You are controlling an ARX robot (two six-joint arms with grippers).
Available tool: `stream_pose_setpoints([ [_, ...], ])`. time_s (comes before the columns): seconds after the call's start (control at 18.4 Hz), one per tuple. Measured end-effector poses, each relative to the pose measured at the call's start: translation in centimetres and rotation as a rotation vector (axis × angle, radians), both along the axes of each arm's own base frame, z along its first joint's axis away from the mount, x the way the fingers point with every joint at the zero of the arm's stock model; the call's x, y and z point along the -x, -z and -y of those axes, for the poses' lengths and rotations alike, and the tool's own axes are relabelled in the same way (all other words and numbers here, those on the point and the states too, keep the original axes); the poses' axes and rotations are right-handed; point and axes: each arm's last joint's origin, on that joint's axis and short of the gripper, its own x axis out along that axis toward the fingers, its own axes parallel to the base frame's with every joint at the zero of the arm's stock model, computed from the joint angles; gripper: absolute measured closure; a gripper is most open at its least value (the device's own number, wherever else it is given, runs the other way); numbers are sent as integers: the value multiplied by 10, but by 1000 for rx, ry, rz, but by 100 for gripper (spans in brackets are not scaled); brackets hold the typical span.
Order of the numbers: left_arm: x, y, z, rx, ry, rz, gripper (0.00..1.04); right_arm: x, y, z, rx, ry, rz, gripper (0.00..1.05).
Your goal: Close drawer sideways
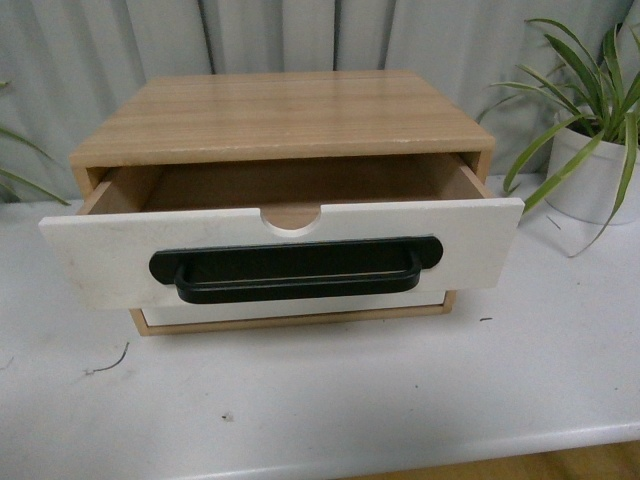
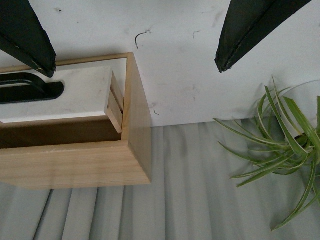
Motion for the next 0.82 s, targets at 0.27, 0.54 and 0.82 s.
stream_pose_setpoints([
  [0.27,0,0,0,0,0,0,7,0,0,0,0,0,0,6],
  [0.54,0,0,0,0,0,0,7,0,0,0,0,0,0,6],
  [0.82,0,0,0,0,0,0,7,0,0,0,0,0,0,6],
])
